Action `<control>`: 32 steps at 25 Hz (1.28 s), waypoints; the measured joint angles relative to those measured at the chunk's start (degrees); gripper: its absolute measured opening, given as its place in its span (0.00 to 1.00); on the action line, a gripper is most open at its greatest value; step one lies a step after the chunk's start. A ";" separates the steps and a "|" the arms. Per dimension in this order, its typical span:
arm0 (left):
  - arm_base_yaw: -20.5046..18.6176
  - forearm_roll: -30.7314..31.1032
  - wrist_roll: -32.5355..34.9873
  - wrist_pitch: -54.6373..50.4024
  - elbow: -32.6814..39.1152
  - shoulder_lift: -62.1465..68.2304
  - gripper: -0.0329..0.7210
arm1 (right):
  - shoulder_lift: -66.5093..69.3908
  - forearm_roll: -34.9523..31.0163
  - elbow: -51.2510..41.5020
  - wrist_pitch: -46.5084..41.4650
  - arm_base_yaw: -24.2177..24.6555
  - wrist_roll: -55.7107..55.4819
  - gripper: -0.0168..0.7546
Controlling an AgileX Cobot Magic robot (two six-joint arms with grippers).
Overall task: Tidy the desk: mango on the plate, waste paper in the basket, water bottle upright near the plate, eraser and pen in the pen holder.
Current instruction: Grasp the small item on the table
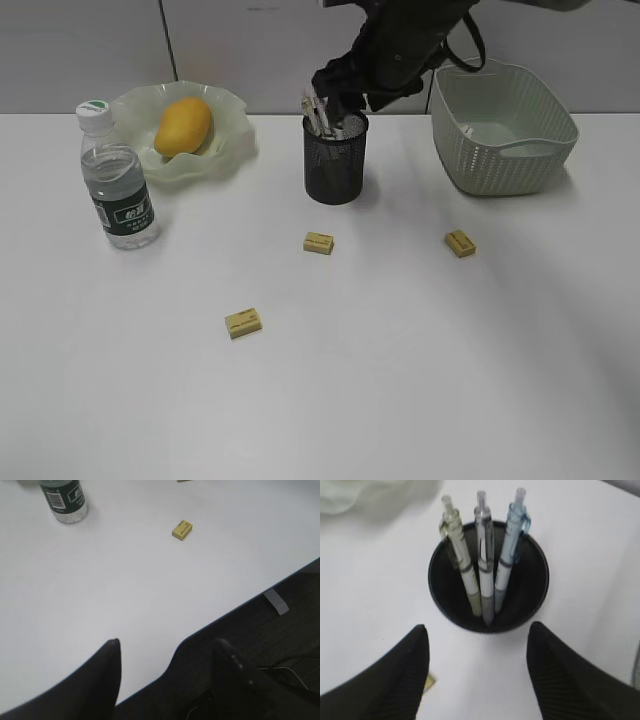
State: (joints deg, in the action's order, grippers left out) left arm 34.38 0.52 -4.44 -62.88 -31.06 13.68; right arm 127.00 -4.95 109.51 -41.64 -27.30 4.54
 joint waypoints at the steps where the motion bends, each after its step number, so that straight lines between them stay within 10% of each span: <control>1: 0.00 0.00 0.00 0.00 0.00 0.00 0.62 | -0.65 0.06 0.00 -2.13 0.00 0.29 0.66; 12: 0.00 0.00 0.00 0.05 0.00 0.00 0.62 | -3.02 1.66 0.00 -26.97 0.00 0.91 0.66; 32: 0.00 -0.14 0.00 0.05 0.00 0.00 0.62 | -35.76 0.17 -32.93 -27.41 0.00 -1.04 0.66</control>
State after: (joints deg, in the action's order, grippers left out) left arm 34.38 0.38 -4.44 -62.83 -31.06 13.68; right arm 91.24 -4.78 76.58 -69.05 -27.30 3.50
